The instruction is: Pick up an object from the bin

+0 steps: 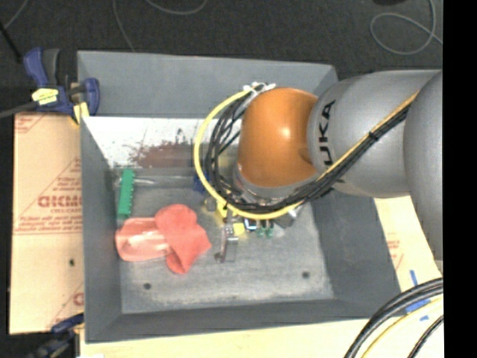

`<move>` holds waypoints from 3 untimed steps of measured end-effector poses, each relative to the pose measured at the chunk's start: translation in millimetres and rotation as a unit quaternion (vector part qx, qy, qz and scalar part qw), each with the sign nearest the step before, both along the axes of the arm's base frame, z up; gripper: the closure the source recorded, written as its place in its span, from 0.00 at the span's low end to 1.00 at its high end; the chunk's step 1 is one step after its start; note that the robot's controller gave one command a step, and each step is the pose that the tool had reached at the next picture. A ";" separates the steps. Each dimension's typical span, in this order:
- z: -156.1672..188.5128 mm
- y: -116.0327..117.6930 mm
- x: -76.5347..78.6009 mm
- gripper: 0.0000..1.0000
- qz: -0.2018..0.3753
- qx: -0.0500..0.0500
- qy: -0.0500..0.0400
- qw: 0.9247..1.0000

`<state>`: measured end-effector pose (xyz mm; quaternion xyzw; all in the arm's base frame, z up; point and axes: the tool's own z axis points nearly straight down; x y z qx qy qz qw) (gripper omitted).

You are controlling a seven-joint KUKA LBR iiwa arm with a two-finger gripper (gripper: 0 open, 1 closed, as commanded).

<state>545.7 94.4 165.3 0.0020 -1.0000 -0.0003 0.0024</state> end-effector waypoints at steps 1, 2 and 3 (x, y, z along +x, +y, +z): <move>4.6 -0.4 1.3 0.00 -0.001 0.000 -0.004 1.000; -27.7 16.8 0.8 0.00 0.030 0.000 -0.006 1.000; -66.0 30.7 -5.8 0.00 0.098 -0.003 -0.015 0.995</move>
Offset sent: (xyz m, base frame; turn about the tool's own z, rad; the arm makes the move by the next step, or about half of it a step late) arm -0.0077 0.0526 -0.0953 -0.1828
